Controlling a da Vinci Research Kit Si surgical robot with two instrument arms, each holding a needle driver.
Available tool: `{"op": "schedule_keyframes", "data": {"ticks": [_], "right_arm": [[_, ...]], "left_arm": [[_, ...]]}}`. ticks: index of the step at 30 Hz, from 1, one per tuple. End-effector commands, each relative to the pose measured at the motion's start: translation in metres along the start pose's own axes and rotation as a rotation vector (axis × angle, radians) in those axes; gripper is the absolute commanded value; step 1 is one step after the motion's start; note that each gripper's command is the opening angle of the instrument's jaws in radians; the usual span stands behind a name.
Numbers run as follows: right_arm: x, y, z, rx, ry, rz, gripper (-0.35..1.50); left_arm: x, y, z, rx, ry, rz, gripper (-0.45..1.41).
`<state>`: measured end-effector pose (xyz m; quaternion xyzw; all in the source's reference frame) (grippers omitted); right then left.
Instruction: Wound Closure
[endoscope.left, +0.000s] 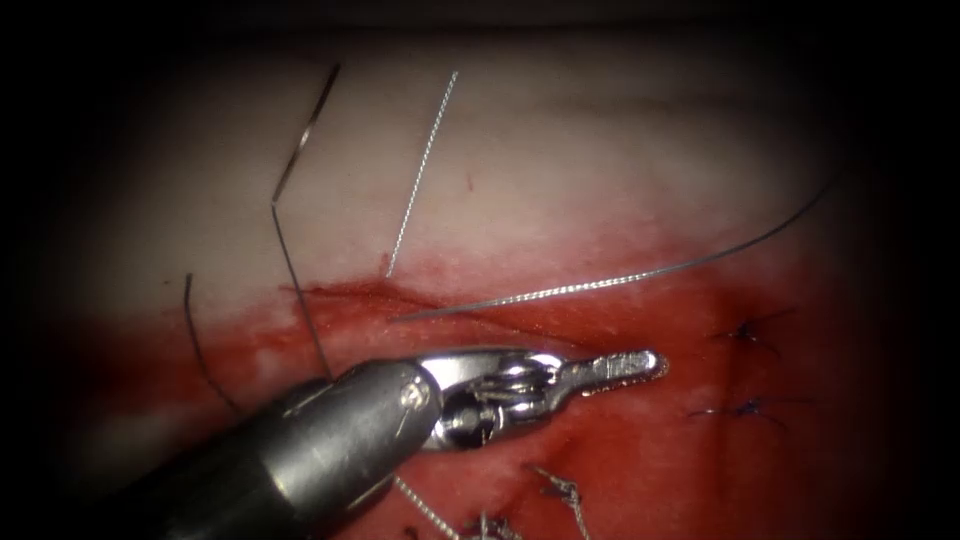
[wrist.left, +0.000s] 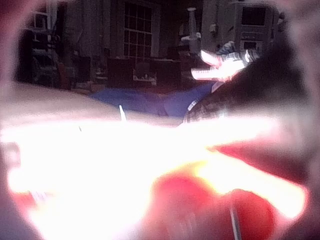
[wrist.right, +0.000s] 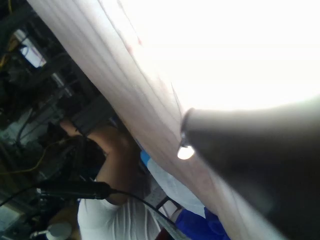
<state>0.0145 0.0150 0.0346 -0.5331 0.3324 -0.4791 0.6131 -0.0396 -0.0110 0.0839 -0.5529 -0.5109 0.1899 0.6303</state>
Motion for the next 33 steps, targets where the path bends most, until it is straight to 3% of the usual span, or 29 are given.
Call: {"op": "schedule_keyframes", "data": {"ticks": [1,3,5,6,8,10,11,14,16,17,19,25,27,33], "right_arm": [[-0.0011,0.0010,0.0007,-0.008,-0.007,-0.003,1.35],[-0.0012,0.0010,0.0007,-0.008,-0.008,-0.003,1.35],[-0.0012,0.0009,0.0006,-0.008,-0.007,-0.003,1.35],[-0.0013,0.0008,0.0006,-0.008,-0.007,0.003,1.36],[-0.0014,0.0007,0.0005,-0.008,-0.007,0.003,1.36],[-0.0016,0.0005,0.0003,-0.008,-0.005,0.002,1.36],[-0.0016,0.0005,0.0003,-0.008,-0.005,0.002,1.36],[-0.0020,0.0001,0.0000,-0.008,-0.003,0.008,1.36],[-0.0023,-0.0002,-0.0002,-0.011,-0.004,0.008,1.36],[-0.0024,-0.0003,-0.0004,-0.015,-0.002,0.008,1.36],[-0.0027,-0.0005,-0.0007,-0.019,-0.001,0.015,1.36],[-0.0031,-0.0008,-0.0012,-0.023,-0.002,0.022,1.35],[-0.0031,-0.0007,-0.0011,-0.024,-0.005,0.023,1.35],[-0.0030,-0.0006,-0.0009,-0.029,-0.014,0.024,1.35]], "left_arm": [[0.0007,0.0011,0.0010,-0.006,0.002,0.002,0.14],[0.0003,0.0004,0.0016,-0.009,0.028,-0.059,0.07],[0.0000,-0.0002,0.0029,-0.029,0.178,-0.086,0.05],[-0.0003,-0.0003,0.0040,-0.073,0.305,-0.103,0.09],[-0.0004,-0.0004,0.0046,-0.091,0.351,-0.098,0.12],[-0.0010,0.0000,0.0066,-0.116,0.416,-0.078,0.02],[-0.0010,0.0000,0.0066,-0.116,0.416,-0.078,0.02],[-0.0029,-0.0013,0.0106,-0.144,0.458,-0.065,0.46],[-0.0033,-0.0024,0.0123,-0.119,0.497,-0.045,0.42],[-0.0031,-0.0027,0.0131,-0.104,0.512,-0.036,0.32],[-0.0028,-0.0033,0.0145,-0.110,0.575,-0.020,0.29],[-0.0023,-0.0045,0.0172,-0.122,0.651,-0.001,0.27],[-0.0021,-0.0048,0.0175,-0.118,0.671,0.008,0.31],[0.0001,-0.0062,0.0175,-0.078,0.742,0.031,0.16]]}}
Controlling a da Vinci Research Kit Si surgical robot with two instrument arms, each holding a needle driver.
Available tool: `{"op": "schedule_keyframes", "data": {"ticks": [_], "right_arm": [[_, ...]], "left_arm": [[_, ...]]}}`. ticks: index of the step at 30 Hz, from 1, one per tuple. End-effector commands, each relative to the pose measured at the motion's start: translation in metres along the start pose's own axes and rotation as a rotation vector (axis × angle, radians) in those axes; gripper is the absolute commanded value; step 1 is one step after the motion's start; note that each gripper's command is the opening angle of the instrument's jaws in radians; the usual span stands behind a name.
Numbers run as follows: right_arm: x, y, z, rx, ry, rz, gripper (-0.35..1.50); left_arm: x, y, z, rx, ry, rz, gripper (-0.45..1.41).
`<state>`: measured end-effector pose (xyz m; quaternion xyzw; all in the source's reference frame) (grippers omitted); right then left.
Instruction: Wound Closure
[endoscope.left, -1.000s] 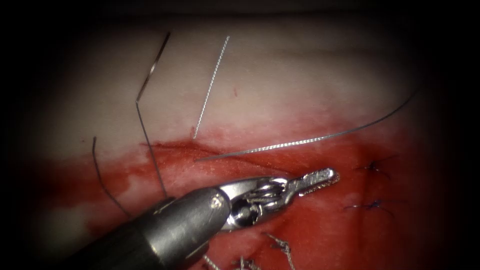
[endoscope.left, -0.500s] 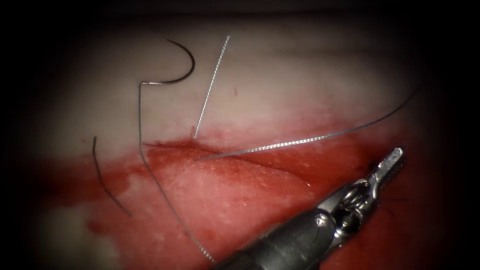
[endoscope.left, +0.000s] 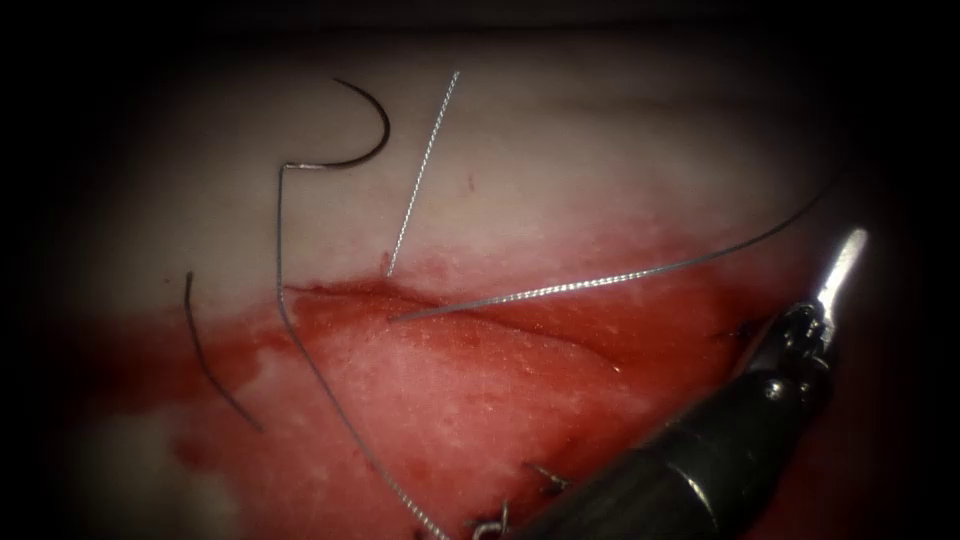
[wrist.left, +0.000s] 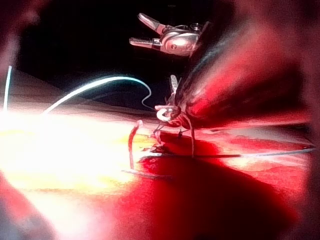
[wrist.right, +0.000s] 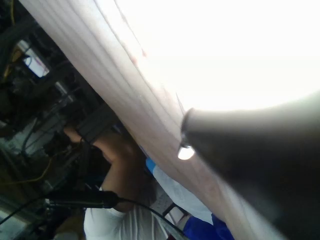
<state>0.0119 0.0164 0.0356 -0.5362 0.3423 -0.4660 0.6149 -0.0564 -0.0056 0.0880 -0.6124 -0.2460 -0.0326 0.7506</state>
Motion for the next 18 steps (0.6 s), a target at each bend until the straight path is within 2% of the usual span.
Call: {"op": "schedule_keyframes", "data": {"ticks": [1,4,7,11,13,18], "right_arm": [[-0.0010,0.0011,0.0008,-0.009,-0.008,-0.003,1.35],[-0.0010,0.0011,0.0009,-0.011,-0.010,-0.002,1.35],[-0.0010,0.0011,0.0009,-0.011,-0.010,-0.002,1.35],[-0.0010,0.0011,0.0008,-0.017,-0.016,-0.001,1.35],[-0.0009,0.0011,0.0009,-0.016,-0.017,-0.001,1.35],[-0.0008,0.0012,0.0011,-0.015,-0.019,-0.001,1.35]], "left_arm": [[0.0002,0.0011,0.0015,-0.007,0.003,0.004,0.16],[0.0012,0.0008,0.0024,-0.006,0.008,0.009,0.27],[0.0016,0.0006,0.0030,-0.006,0.007,0.020,0.29],[0.0022,-0.0001,0.0038,-0.004,-0.004,0.033,0.22],[0.0023,-0.0003,0.0039,0.001,-0.021,0.029,0.11],[0.0024,-0.0004,0.0041,0.009,-0.058,0.054,0.11]]}}
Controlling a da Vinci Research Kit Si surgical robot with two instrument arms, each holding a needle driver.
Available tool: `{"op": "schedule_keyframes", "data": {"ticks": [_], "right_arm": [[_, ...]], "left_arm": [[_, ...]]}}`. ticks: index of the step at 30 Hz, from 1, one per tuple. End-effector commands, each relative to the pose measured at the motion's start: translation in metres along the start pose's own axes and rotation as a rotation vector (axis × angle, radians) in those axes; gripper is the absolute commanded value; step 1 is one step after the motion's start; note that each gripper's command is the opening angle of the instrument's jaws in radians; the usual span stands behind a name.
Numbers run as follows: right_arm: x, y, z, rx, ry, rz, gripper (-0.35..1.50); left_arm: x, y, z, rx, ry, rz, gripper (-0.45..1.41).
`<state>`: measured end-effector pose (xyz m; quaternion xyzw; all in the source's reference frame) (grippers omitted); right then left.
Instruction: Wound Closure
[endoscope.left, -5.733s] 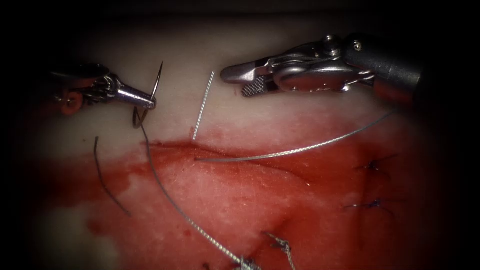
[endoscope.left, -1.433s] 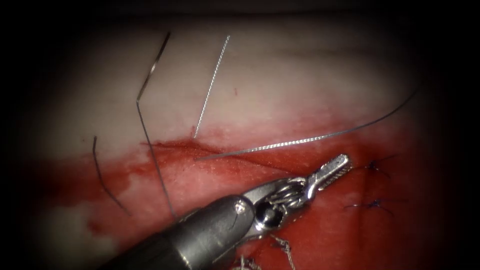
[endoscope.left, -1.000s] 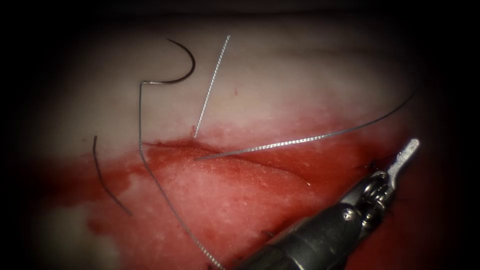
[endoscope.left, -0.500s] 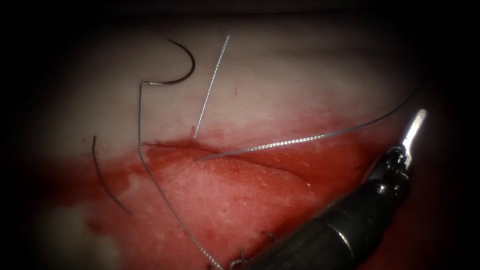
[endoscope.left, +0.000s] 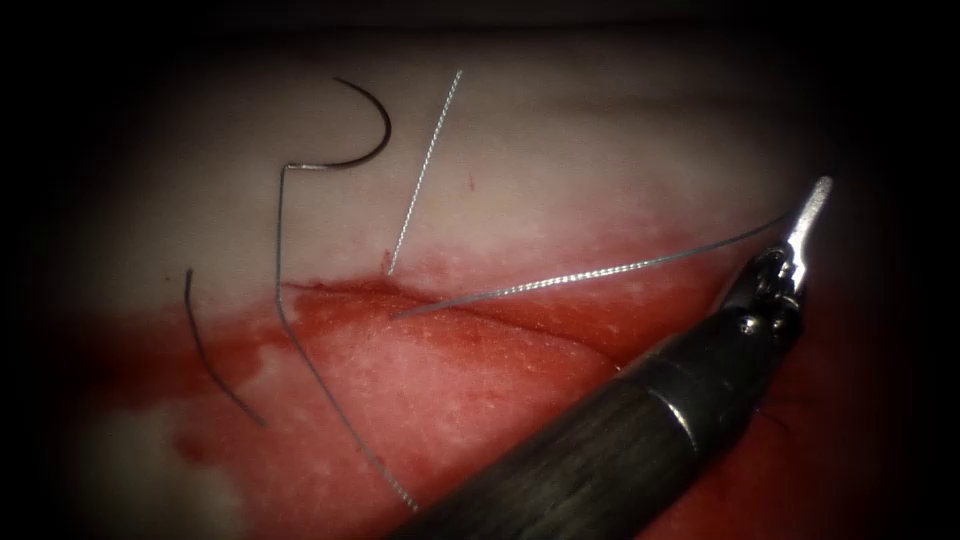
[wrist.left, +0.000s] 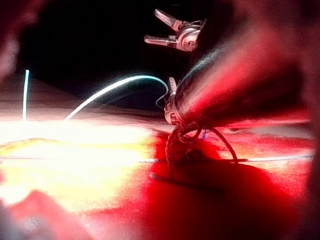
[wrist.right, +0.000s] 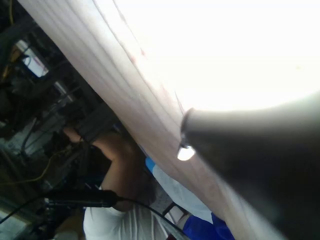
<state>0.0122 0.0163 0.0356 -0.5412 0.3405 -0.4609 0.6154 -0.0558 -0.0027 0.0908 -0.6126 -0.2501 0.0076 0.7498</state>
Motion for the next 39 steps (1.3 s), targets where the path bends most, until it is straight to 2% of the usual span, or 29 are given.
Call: {"op": "schedule_keyframes", "data": {"ticks": [1,2,3,4,5,6,16,17,18,19,20,22,27,35,36,39], "right_arm": [[-0.0010,0.0011,0.0008,-0.008,-0.007,-0.002,1.35],[-0.0009,0.0011,0.0009,-0.007,-0.007,-0.002,1.35],[-0.0009,0.0011,0.0009,-0.007,-0.007,-0.002,1.35],[-0.0009,0.0012,0.0009,-0.006,-0.009,0.004,1.35],[-0.0009,0.0012,0.0009,-0.006,-0.009,0.004,1.35],[-0.0008,0.0012,0.0010,-0.006,-0.010,0.003,1.35],[-0.0006,0.0013,0.0012,-0.005,-0.012,0.003,1.35],[-0.0006,0.0013,0.0012,-0.004,-0.012,0.003,1.35],[-0.0006,0.0014,0.0012,-0.004,-0.013,0.003,1.35],[-0.0006,0.0014,0.0012,-0.004,-0.013,0.003,1.35],[-0.0005,0.0014,0.0012,-0.004,-0.014,0.003,1.35],[-0.0004,0.0014,0.0014,-0.003,-0.015,0.002,1.35],[-0.0003,0.0014,0.0015,-0.002,-0.018,0.001,1.35],[-0.0002,0.0015,0.0017,-0.001,-0.020,0.001,1.35],[-0.0001,0.0015,0.0017,0.002,-0.023,0.000,1.35],[0.0001,0.0015,0.0019,0.003,-0.026,-0.001,1.35]], "left_arm": [[0.0001,0.0012,0.0011,-0.003,-0.014,-0.001,0.11],[0.0002,0.0013,0.0010,-0.002,-0.031,-0.002,0.02],[0.0002,0.0013,0.0010,-0.002,-0.031,-0.002,0.02],[0.0002,0.0013,0.0009,-0.008,-0.057,0.038,-0.20],[0.0002,0.0013,0.0009,-0.008,-0.057,0.038,-0.20],[0.0003,0.0013,0.0009,-0.033,-0.071,0.088,-0.45],[0.0012,0.0010,0.0001,-0.035,-0.076,0.117,-0.45],[0.0012,0.0010,0.0001,-0.033,-0.054,0.122,-0.37],[0.0011,0.0010,0.0003,-0.014,-0.017,0.142,-0.18],[0.0011,0.0010,0.0003,-0.014,-0.017,0.142,-0.18],[0.0008,0.0008,0.0003,0.003,0.033,0.149,0.15],[0.0004,0.0007,0.0004,0.000,0.050,0.154,0.25],[-0.0001,0.0012,0.0005,0.000,0.057,0.153,0.29],[0.0000,0.0011,0.0011,-0.007,0.106,0.165,0.20],[0.0002,0.0012,0.0012,-0.010,0.132,0.165,0.09],[0.0001,0.0012,0.0020,-0.022,0.200,0.157,0.05]]}}
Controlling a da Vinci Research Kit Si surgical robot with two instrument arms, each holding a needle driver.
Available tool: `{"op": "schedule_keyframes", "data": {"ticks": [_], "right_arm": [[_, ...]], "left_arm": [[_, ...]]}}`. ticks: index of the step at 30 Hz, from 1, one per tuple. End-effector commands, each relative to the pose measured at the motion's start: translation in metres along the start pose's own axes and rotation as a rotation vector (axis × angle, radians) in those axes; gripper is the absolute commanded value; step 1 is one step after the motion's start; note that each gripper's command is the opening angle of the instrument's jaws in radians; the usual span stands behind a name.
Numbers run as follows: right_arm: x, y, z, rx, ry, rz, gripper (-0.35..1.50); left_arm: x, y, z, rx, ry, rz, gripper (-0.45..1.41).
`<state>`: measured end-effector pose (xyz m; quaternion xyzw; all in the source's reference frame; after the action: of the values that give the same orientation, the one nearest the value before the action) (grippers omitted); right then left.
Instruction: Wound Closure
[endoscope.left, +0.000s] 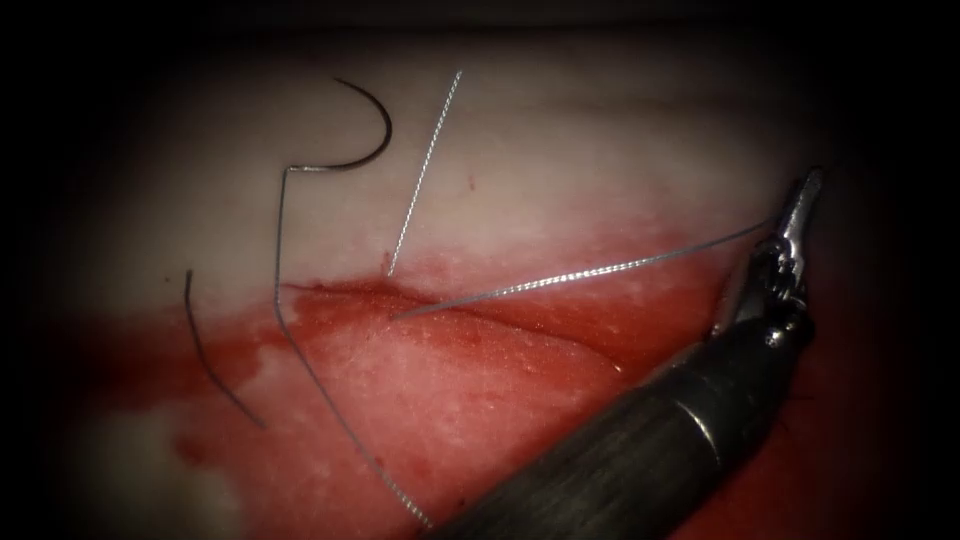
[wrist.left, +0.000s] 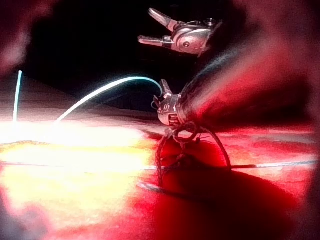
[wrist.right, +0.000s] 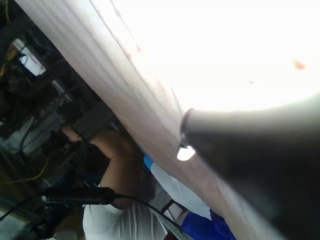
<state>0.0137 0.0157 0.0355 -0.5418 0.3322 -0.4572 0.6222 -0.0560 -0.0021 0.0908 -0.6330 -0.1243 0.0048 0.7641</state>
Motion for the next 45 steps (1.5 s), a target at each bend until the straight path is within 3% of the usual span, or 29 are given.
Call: {"op": "schedule_keyframes", "data": {"ticks": [1,5,6,9,11,12,17,22,28,29,32,33,37,38,40,41,45], "right_arm": [[-0.0009,0.0011,0.0009,-0.008,-0.007,-0.003,1.35],[-0.0009,0.0010,0.0009,-0.008,-0.008,0.003,1.35],[-0.0009,0.0010,0.0009,-0.008,-0.008,0.003,1.35],[-0.0009,0.0011,0.0009,-0.008,-0.008,0.003,1.35],[-0.0009,0.0010,0.0009,-0.008,-0.008,0.003,1.35],[-0.0009,0.0010,0.0009,-0.008,-0.008,0.003,1.35],[-0.0009,0.0011,0.0009,-0.008,-0.008,0.003,1.35],[-0.0007,0.0010,0.0009,-0.021,0.004,0.013,1.35],[0.0011,0.0017,0.0024,-0.080,0.055,0.038,1.33],[0.0021,0.0024,0.0032,-0.085,0.054,0.036,1.33],[0.0035,0.0034,0.0046,-0.088,0.045,0.040,1.36],[0.0042,0.0040,0.0054,-0.095,0.046,0.022,1.38],[0.0053,0.0049,0.0070,-0.114,0.066,0.005,1.40],[0.0057,0.0051,0.0076,-0.116,0.074,-0.007,1.40],[0.0061,0.0052,0.0081,-0.110,0.090,-0.009,1.40],[0.0065,0.0051,0.0085,-0.095,0.104,-0.020,1.40],[0.0074,0.0045,0.0096,-0.043,0.152,-0.054,1.35]], "left_arm": [[0.0000,0.0012,0.0015,-0.003,0.009,-0.007,0.05],[-0.0003,0.0012,0.0022,0.036,0.049,-0.016,0.05],[-0.0004,0.0011,0.0022,0.038,0.029,-0.014,-0.08],[-0.0001,0.0012,0.0018,0.046,-0.029,-0.038,-0.16],[0.0001,0.0013,0.0016,0.050,-0.053,-0.039,-0.42],[0.0001,0.0014,0.0015,0.054,-0.083,-0.040,-0.45],[0.0003,0.0019,0.0010,0.058,-0.103,-0.045,-0.45],[0.0033,0.0025,-0.0022,0.105,-0.194,-0.053,-0.45],[0.0133,0.0042,-0.0083,0.218,-0.403,-0.026,-0.45],[0.0174,0.0051,-0.0098,0.222,-0.466,0.009,-0.45],[0.0228,0.0062,-0.0111,0.243,-0.535,0.041,-0.45],[0.0270,0.0071,-0.0120,0.250,-0.619,0.086,-0.45],[0.0342,0.0086,-0.0133,0.243,-0.779,0.207,-0.45],[0.0375,0.0092,-0.0137,0.236,-0.901,0.315,-0.45],[0.0406,0.0098,-0.0141,0.215,-1.050,0.440,-0.45],[0.0432,0.0101,-0.0142,0.204,-1.210,0.553,-0.45],[0.0496,0.0119,-0.0129,0.227,-1.484,0.934,-0.45]]}}
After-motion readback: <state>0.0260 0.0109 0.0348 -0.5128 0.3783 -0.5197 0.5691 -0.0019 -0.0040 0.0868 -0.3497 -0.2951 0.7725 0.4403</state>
